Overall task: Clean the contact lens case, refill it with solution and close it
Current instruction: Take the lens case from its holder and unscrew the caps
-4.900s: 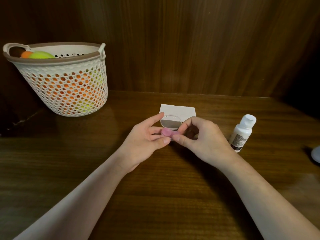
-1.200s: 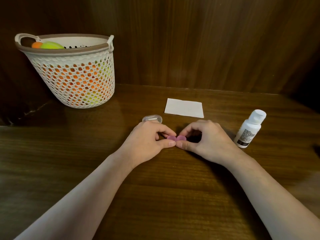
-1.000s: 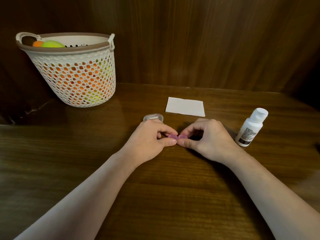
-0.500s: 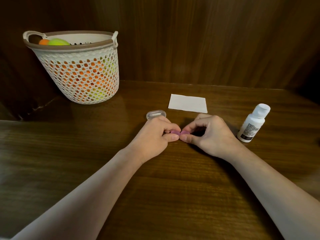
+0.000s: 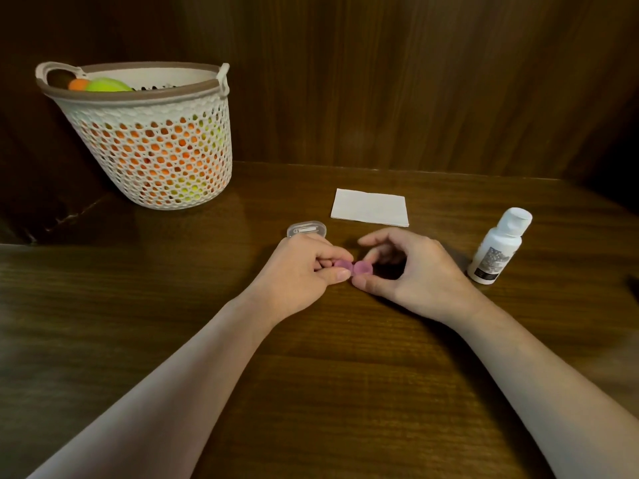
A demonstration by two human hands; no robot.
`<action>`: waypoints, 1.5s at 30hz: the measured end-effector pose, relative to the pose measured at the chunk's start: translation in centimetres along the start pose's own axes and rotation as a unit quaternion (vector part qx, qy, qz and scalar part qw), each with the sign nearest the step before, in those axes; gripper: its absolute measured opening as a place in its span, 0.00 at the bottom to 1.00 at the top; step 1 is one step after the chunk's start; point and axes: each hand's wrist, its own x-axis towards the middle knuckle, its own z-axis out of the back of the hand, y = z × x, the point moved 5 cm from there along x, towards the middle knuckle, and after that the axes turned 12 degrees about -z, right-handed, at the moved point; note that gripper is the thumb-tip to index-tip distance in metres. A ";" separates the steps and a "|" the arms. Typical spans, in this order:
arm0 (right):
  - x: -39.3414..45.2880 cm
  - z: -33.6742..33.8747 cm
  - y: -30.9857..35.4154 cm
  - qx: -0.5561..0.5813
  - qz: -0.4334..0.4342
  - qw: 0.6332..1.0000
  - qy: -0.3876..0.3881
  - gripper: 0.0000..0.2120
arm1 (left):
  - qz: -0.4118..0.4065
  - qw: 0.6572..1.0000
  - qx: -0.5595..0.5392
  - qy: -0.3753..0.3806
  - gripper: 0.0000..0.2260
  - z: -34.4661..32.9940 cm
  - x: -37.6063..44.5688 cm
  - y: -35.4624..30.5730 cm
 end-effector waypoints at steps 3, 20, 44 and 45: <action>0.4 0.0 0.0 0.006 -0.012 0.999 -0.030 0.22 | -0.004 1.000 0.006 0.004 0.13 -0.1 0.2 -0.1; 0.5 0.2 0.1 0.015 -0.026 0.999 -0.017 0.16 | -0.009 1.000 -0.019 -0.007 0.13 -0.1 0.0 -0.2; 0.7 -0.1 -0.1 -0.010 -0.010 1.000 -0.013 0.21 | 0.000 1.000 -0.023 -0.007 0.12 -0.2 0.0 0.0; 0.8 -0.1 -0.1 -0.006 -0.009 1.000 -0.009 0.19 | 0.001 1.000 -0.022 -0.006 0.12 -0.2 0.0 0.0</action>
